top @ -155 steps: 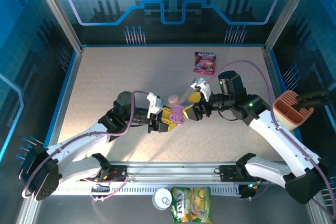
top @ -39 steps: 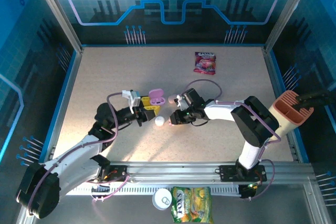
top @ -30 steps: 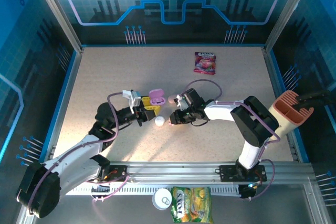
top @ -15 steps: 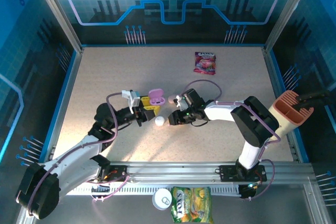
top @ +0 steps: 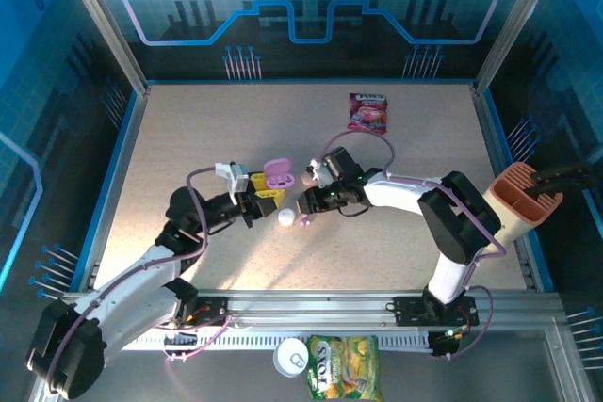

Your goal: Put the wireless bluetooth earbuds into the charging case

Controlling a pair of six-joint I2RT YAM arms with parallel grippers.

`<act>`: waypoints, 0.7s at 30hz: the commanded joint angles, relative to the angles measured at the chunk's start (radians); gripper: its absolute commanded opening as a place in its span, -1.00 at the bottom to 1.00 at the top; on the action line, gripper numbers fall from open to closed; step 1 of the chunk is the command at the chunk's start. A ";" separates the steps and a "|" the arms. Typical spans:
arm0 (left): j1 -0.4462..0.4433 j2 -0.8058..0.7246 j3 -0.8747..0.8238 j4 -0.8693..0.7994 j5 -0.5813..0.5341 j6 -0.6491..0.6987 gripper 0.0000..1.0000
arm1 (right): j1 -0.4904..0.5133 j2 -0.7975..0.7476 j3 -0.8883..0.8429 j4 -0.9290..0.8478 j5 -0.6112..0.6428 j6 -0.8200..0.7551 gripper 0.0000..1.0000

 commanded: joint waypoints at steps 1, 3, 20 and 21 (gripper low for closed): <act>0.005 -0.021 0.029 -0.009 -0.019 0.010 -0.39 | 0.010 0.046 0.079 -0.064 -0.003 -0.063 -0.12; 0.006 -0.025 0.029 -0.008 -0.019 0.010 -0.39 | 0.009 0.088 0.122 -0.085 -0.022 -0.080 -0.11; 0.006 -0.034 0.026 -0.013 -0.018 0.011 -0.39 | 0.017 0.094 0.051 -0.102 -0.067 -0.089 -0.08; 0.005 -0.030 0.024 -0.009 -0.017 0.010 -0.39 | 0.017 0.083 0.031 -0.089 -0.067 -0.081 -0.08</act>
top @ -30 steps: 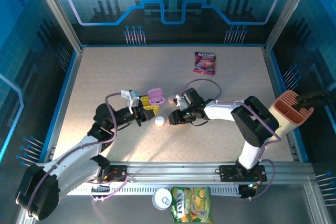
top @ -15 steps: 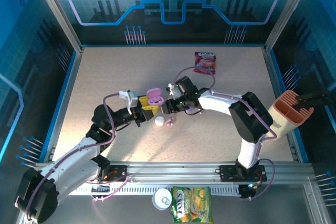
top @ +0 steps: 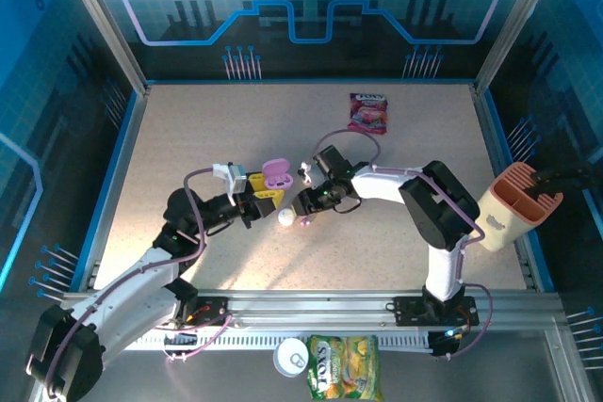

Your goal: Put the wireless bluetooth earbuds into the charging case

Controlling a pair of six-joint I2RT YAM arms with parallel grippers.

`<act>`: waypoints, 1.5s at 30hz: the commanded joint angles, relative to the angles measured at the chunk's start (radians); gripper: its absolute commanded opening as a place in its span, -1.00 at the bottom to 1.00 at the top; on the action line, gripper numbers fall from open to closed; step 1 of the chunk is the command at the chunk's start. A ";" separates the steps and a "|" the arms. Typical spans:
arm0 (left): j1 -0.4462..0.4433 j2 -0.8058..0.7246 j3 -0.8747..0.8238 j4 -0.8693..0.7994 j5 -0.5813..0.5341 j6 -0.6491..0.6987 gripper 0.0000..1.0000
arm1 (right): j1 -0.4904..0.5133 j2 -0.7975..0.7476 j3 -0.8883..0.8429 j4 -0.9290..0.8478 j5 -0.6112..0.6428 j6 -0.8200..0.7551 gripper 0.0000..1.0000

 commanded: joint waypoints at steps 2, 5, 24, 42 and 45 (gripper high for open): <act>0.006 0.007 0.024 0.029 -0.006 0.006 -0.39 | 0.014 -0.063 -0.086 -0.004 -0.017 0.029 -0.08; 0.005 0.022 0.024 0.048 0.000 -0.001 -0.39 | 0.019 -0.087 -0.124 0.017 -0.018 0.049 -0.08; 0.006 0.028 0.012 0.062 -0.005 -0.001 -0.39 | 0.008 -0.135 -0.092 0.012 0.050 0.070 -0.11; 0.006 0.018 0.014 0.044 -0.003 0.005 -0.39 | 0.010 -0.066 -0.110 0.035 -0.008 0.069 -0.30; 0.005 0.023 0.016 0.046 -0.001 0.003 -0.39 | 0.010 -0.076 -0.121 0.038 -0.007 0.072 -0.36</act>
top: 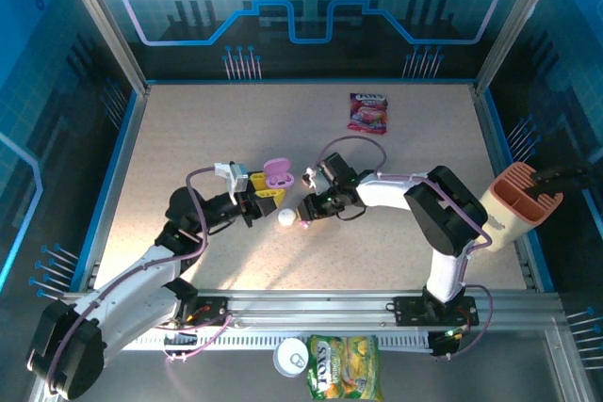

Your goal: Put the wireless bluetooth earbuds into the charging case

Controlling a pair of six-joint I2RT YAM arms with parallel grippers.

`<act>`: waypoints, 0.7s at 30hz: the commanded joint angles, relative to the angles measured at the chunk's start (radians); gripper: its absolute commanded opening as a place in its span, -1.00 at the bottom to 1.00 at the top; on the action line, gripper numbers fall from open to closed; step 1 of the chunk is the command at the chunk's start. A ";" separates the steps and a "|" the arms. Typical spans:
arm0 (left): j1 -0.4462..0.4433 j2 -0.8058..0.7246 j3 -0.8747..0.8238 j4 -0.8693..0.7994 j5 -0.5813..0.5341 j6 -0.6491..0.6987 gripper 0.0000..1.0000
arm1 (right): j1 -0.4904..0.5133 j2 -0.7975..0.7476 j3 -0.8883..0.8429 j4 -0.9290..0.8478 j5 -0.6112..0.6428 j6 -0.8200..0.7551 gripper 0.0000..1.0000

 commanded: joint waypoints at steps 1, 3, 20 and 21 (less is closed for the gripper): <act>0.005 -0.006 0.016 0.023 -0.001 0.003 -0.39 | -0.001 -0.025 -0.027 -0.028 -0.026 0.002 -0.38; 0.006 -0.003 0.017 0.025 0.001 0.000 -0.39 | -0.001 -0.019 -0.025 -0.027 -0.026 0.002 -0.41; 0.005 0.020 0.020 0.041 0.005 -0.005 -0.39 | -0.011 -0.056 -0.074 -0.007 -0.032 0.030 -0.38; 0.006 0.021 0.020 0.041 0.005 -0.004 -0.39 | -0.011 -0.055 -0.074 -0.005 -0.033 0.031 -0.38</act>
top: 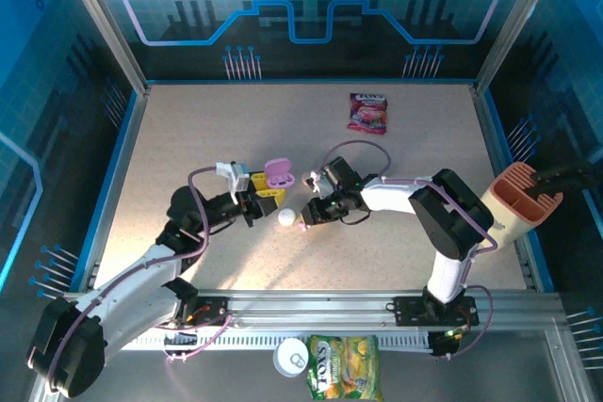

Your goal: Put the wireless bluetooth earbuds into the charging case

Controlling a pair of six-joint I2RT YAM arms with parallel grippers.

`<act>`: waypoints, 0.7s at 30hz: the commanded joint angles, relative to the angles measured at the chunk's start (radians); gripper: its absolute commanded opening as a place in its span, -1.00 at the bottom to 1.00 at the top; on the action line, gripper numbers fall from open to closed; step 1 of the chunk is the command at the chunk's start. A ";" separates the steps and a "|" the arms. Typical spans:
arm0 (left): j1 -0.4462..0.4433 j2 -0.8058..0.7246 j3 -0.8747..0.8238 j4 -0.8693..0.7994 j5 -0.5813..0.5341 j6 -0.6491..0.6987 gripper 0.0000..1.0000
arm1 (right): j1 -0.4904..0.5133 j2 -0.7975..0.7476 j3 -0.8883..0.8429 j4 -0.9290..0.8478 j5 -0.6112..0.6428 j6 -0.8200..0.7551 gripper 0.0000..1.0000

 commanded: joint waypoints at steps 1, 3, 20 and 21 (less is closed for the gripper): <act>0.006 0.003 0.020 0.040 0.004 -0.003 -0.39 | -0.007 -0.020 -0.019 -0.019 -0.019 0.012 -0.39; 0.005 0.002 0.019 0.039 0.004 -0.003 -0.39 | -0.007 -0.022 -0.023 -0.015 -0.021 0.016 -0.42; 0.005 0.007 0.012 0.037 -0.009 0.008 -0.39 | -0.025 -0.161 -0.081 -0.012 0.170 0.098 -0.57; 0.005 0.007 0.012 0.035 -0.009 0.010 -0.39 | -0.025 -0.188 -0.091 -0.016 0.207 0.109 -0.57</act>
